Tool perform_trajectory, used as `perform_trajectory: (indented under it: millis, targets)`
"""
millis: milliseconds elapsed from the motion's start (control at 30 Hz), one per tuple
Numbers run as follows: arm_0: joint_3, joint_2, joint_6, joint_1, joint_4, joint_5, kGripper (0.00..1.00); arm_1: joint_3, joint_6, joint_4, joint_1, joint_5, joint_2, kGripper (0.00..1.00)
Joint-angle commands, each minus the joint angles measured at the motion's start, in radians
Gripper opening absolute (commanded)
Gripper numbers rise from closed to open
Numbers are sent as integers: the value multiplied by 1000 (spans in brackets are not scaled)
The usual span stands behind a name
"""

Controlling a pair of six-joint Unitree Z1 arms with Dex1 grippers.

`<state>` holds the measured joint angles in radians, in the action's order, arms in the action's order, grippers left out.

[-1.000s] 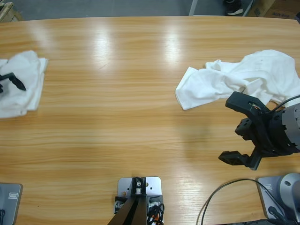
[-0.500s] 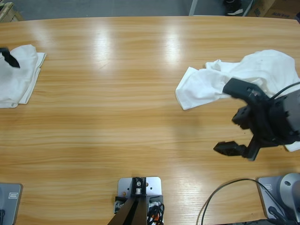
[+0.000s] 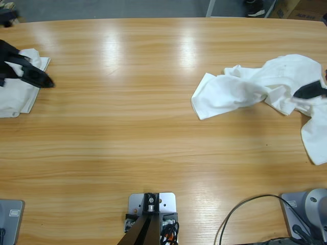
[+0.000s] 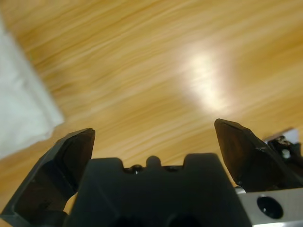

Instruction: Fold clothes

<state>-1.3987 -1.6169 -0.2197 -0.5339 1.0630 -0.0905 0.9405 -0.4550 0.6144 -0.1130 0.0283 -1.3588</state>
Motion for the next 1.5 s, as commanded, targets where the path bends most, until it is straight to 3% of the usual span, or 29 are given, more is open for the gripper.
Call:
perform_trajectory:
  millis: [33,67,133,167,367,533,633,800,833,900,933,1200,1367,1500]
  targets:
    - [-18,-93,187,-117,-52,123,1000,-39,-210,-193,319,-233,-244,613]
    - [-16,-93,184,-126,-53,123,1000,-42,-249,-219,351,-275,-280,597]
    - [-12,-93,175,-139,-52,123,1000,-70,-307,-302,393,-348,-325,387]
    - [-11,-93,173,-144,-52,123,1000,-93,-333,-351,404,-379,-333,360]
    - [-13,-94,168,-151,-52,123,1000,-194,-482,-486,413,-443,-349,356]
    - [-6,-105,156,-174,-52,123,1000,-206,-565,-509,421,-464,-335,374]
    - [-7,-114,155,-182,-54,123,1000,-225,-574,-513,421,-463,-282,503]
    - [-7,-105,157,-186,-50,123,1000,-230,-597,-574,424,-416,-326,486]
    - [-5,-99,158,-186,-46,123,1000,-232,-596,-593,424,-391,-344,412]
    - [-3,-89,158,-186,-40,123,1000,-235,-589,-620,424,-357,-350,24]
    - [0,-84,158,-186,-40,123,1000,-229,-575,-621,424,-353,-345,0]
    - [-4,-89,145,-206,-41,123,1000,-233,-379,-599,424,-377,-297,0]
    - [-9,-84,105,-239,-44,124,1000,-249,-166,-598,408,-546,-160,0]
    - [-43,-37,-43,-239,-44,126,1000,-188,-136,-588,331,-704,-54,0]
